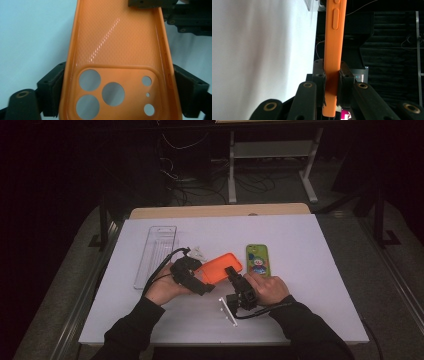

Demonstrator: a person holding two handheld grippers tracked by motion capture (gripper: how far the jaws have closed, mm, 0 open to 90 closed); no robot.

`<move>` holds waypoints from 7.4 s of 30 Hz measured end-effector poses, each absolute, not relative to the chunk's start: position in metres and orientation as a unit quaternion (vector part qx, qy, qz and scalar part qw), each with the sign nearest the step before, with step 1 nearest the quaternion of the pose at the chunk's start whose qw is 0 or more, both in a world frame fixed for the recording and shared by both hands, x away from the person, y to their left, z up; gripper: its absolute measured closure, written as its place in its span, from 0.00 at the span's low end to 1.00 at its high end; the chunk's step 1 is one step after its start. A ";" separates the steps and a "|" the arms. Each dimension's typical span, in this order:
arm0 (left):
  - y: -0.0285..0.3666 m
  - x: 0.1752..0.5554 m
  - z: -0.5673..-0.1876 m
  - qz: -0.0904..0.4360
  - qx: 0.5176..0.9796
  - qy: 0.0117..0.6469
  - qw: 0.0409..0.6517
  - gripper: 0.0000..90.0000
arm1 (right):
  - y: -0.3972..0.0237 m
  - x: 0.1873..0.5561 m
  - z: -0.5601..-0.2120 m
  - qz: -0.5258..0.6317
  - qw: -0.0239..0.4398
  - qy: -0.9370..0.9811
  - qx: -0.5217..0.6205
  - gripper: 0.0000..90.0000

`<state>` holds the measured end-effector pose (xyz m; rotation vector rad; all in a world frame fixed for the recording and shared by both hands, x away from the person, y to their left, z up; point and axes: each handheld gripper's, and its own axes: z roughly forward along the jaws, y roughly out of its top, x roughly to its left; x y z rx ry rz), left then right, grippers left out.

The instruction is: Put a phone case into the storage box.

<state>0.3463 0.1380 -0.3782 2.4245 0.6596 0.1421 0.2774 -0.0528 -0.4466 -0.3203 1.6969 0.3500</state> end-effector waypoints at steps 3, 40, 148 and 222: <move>0.139 0.346 -0.378 0.051 0.910 0.257 0.320 0.01 | -0.053 0.278 -0.448 0.153 0.635 0.744 -0.140 0.87; 0.165 0.345 -0.367 0.080 0.892 0.247 0.369 0.00 | -0.081 0.300 -0.415 0.299 0.454 0.835 0.092 0.87; 0.129 0.373 -0.362 0.066 0.775 0.306 0.549 0.15 | -0.082 0.320 -0.405 0.514 0.124 0.790 0.312 0.86; 0.243 0.487 -0.310 0.308 0.726 0.480 0.384 0.16 | -0.197 0.282 -0.433 0.433 0.163 0.810 0.361 0.00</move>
